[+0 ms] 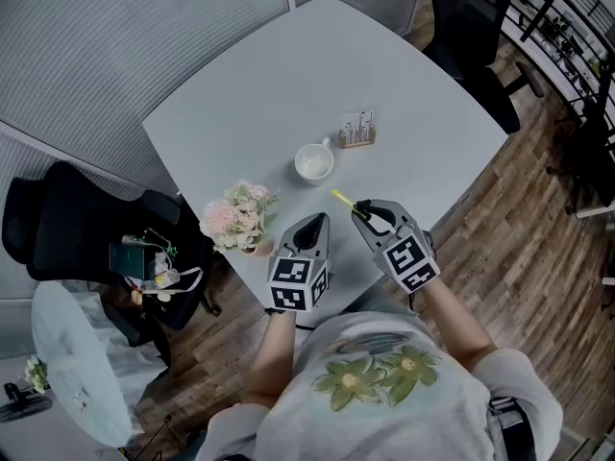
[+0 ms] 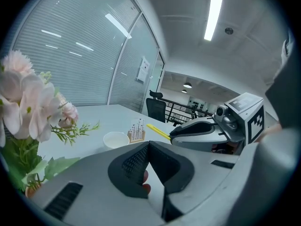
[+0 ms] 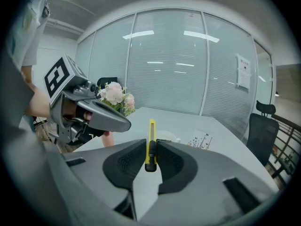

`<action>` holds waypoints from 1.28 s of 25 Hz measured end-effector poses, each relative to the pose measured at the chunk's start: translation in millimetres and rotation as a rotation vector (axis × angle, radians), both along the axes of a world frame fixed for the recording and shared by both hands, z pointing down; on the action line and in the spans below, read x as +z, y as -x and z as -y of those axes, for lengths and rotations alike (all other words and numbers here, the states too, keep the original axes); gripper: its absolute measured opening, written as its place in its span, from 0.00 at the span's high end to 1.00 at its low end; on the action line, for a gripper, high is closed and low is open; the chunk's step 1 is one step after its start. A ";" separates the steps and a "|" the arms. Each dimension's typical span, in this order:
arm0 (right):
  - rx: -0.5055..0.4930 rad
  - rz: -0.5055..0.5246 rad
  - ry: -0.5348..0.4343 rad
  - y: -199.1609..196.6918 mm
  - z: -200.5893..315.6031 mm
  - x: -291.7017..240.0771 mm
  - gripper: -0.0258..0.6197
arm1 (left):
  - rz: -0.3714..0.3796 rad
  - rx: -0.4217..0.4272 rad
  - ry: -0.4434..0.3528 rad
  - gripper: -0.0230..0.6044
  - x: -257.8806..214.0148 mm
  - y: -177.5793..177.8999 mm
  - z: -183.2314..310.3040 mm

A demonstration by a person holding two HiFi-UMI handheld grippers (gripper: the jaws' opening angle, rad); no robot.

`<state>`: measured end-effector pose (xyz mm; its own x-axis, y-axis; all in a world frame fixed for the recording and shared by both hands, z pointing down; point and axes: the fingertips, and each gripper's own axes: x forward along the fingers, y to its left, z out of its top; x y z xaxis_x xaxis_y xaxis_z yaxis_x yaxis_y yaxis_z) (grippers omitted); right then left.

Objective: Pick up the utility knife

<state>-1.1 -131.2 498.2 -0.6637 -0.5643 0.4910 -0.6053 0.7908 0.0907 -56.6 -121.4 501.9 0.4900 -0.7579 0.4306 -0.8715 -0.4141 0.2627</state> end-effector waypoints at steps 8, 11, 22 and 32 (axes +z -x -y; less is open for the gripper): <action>0.000 0.039 -0.008 -0.5 -3.2 -14.8 0.85 | 0.004 0.012 0.000 0.96 0.5 -5.4 -0.6; 0.001 0.047 -0.007 -0.6 -4.9 -19.0 0.85 | 0.003 0.016 -0.003 0.96 -1.0 -6.5 -0.6; 0.004 0.066 -0.015 -1.8 -8.0 -28.0 0.85 | 0.006 0.023 0.000 0.96 -0.5 -9.4 -2.8; 0.004 0.067 -0.012 0.2 -10.2 -27.0 0.85 | 0.006 0.022 0.005 0.96 0.7 -7.7 -4.6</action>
